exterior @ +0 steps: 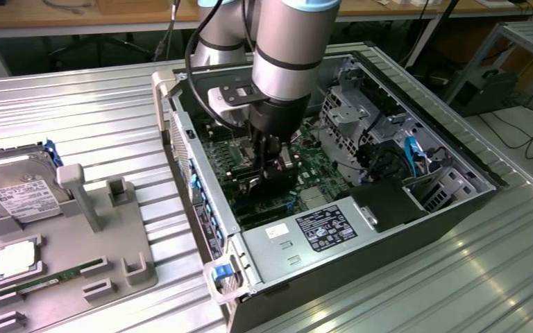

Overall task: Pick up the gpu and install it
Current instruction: 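Insert the gpu into the slot, then press down on the gpu until it lock into place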

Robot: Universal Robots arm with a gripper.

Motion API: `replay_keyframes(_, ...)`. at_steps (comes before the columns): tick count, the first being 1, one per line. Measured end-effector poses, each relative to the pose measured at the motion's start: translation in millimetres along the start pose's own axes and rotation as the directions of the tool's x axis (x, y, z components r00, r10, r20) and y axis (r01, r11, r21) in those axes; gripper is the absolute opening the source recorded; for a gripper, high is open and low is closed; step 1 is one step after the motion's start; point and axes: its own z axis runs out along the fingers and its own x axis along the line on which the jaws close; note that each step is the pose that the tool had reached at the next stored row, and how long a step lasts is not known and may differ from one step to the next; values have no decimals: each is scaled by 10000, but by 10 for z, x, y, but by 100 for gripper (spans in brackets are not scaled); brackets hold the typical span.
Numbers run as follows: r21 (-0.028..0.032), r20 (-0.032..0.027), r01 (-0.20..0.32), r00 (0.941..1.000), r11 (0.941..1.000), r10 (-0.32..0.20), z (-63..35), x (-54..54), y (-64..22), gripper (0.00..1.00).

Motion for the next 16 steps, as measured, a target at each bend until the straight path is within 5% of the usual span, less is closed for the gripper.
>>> replay_keyframes(3, 2, 2, -1, 10000, 10000, 1, -5, -1, 0, 34)
replay_keyframes(7, 1, 0, -1, 10000, 10000, 1, -6, -1, 0, 11)
replay_keyframes(16, 1, 0, -1, 10000, 10000, 1, -6, -1, 0, 11)
